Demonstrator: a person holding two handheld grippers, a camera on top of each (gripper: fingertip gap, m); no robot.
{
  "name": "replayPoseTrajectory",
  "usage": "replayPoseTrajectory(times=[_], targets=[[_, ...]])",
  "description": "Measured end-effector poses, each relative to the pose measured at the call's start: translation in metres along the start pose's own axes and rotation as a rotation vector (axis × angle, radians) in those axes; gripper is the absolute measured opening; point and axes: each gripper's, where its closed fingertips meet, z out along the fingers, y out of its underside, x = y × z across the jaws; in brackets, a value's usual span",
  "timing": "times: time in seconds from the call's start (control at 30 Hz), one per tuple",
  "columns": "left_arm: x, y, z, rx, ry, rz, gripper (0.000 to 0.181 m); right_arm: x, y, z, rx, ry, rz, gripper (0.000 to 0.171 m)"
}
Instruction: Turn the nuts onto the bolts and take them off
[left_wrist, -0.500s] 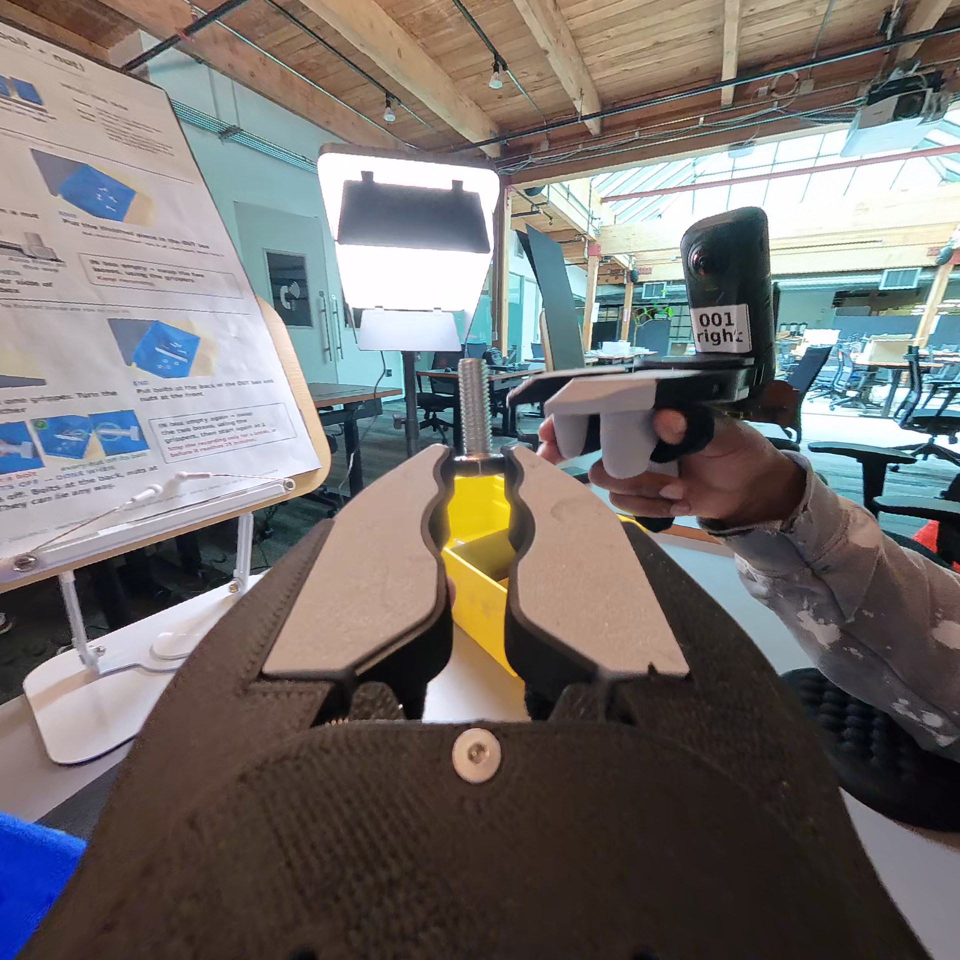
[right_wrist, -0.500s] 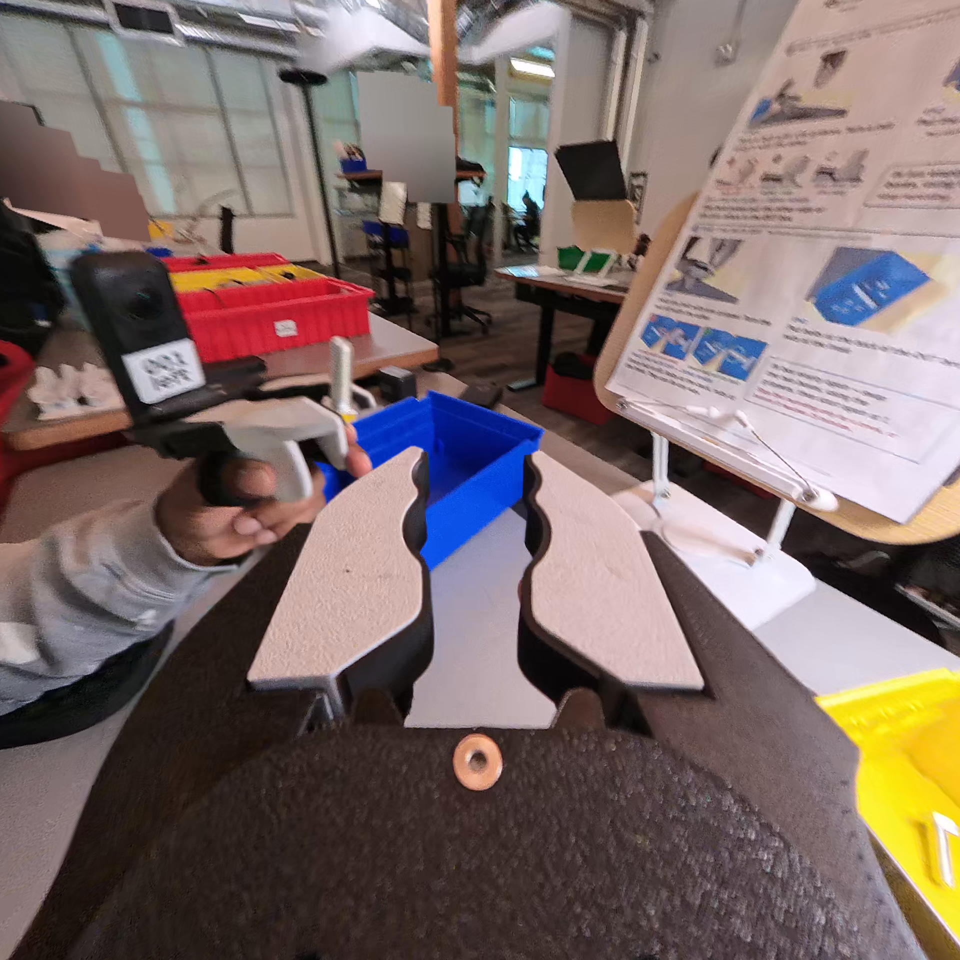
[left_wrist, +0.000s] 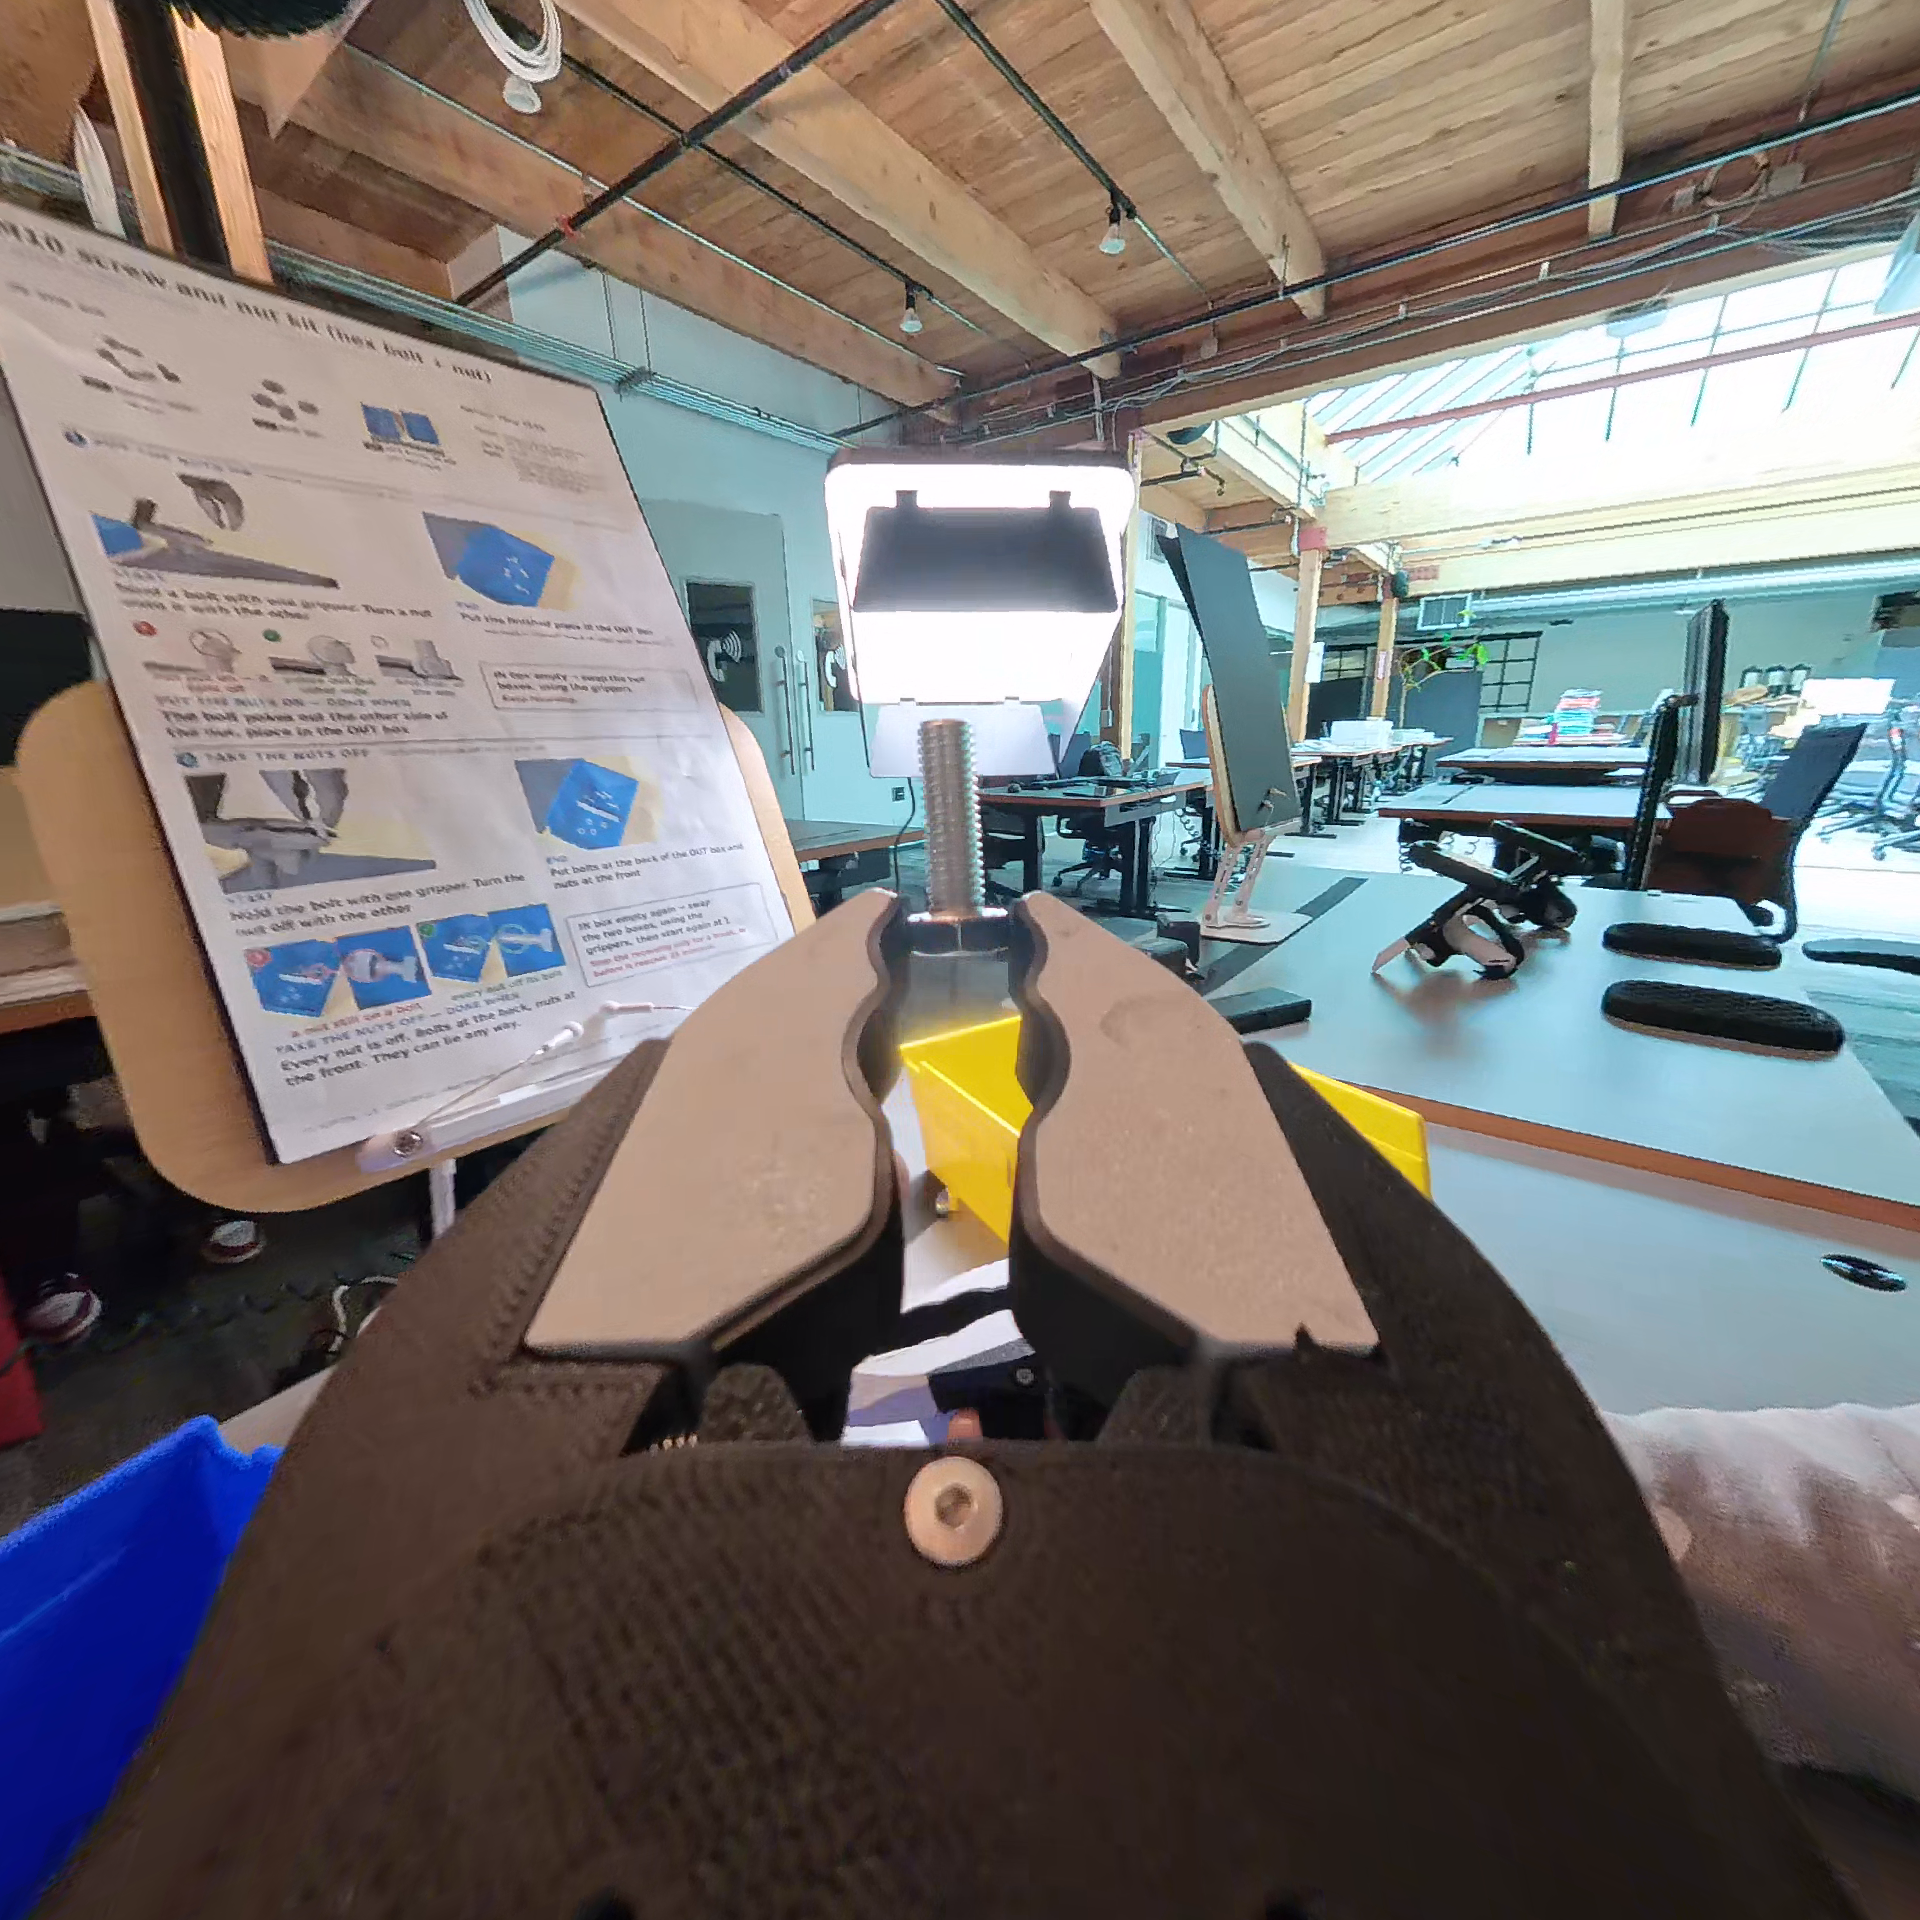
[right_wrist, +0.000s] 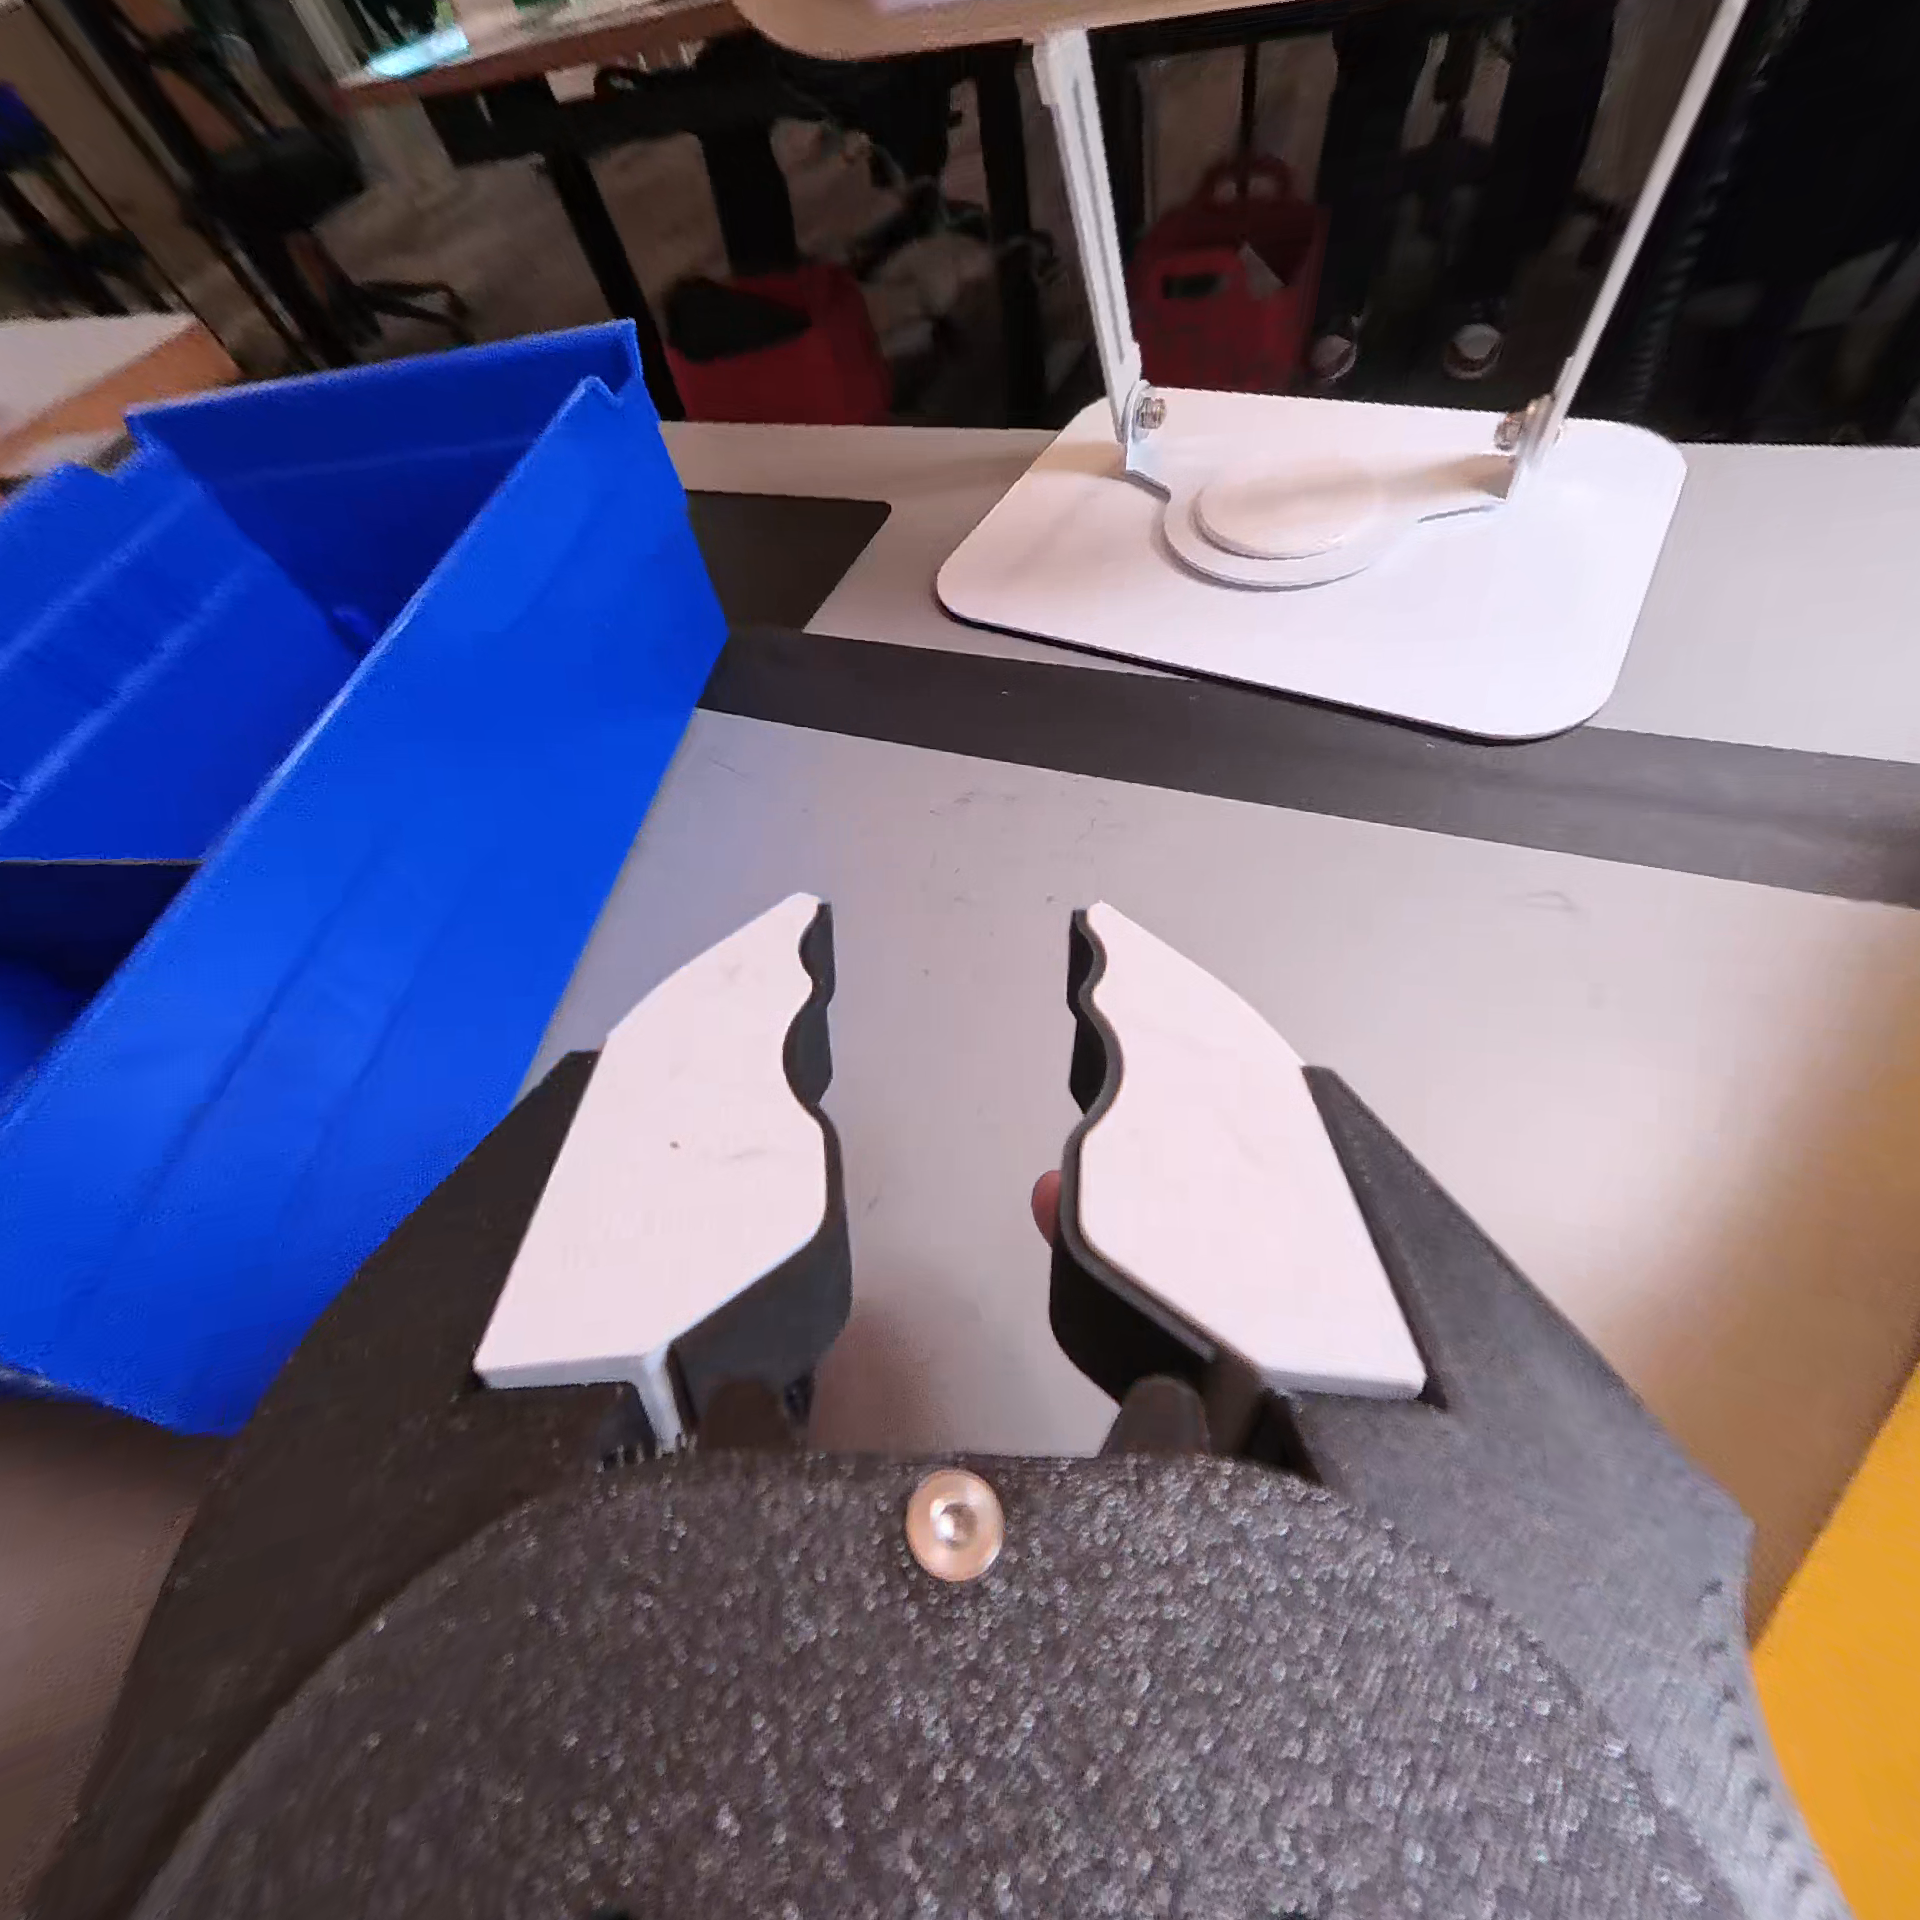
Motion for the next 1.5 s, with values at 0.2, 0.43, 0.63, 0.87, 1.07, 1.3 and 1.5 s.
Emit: replayPoseTrajectory(times=[0.2,0.43,0.63,0.87,1.07,1.3,1.5], targets=[[-0.011,-0.019,-0.013,0.01,-0.031,0.038,0.019,0.025,-0.036,-0.021,-0.133,0.059,-0.303,0.039],[-0.019,-0.031,-0.021,0.023,-0.035,0.028,0.019,0.135,-0.039,-0.058,-0.5,0.343,-0.445,0.055],[-0.019,-0.03,-0.022,0.015,-0.027,0.027,0.019,0.166,-0.021,-0.058,-0.578,0.295,-0.278,0.03],[-0.018,-0.025,-0.02,-0.006,-0.024,0.027,0.019,0.197,-0.025,-0.06,-0.576,0.334,-0.181,0.02],[-0.018,-0.027,-0.022,-0.005,-0.028,0.032,0.019,0.237,-0.026,-0.08,-0.589,0.409,-0.206,0.019],[-0.02,-0.017,-0.018,-0.034,-0.037,0.035,0.018,0.221,-0.081,-0.099,-0.375,0.474,-0.366,0.035],[-0.018,-0.012,-0.014,-0.053,-0.032,0.04,0.019,0.1,-0.069,-0.069,-0.155,0.212,-0.259,0.043]])
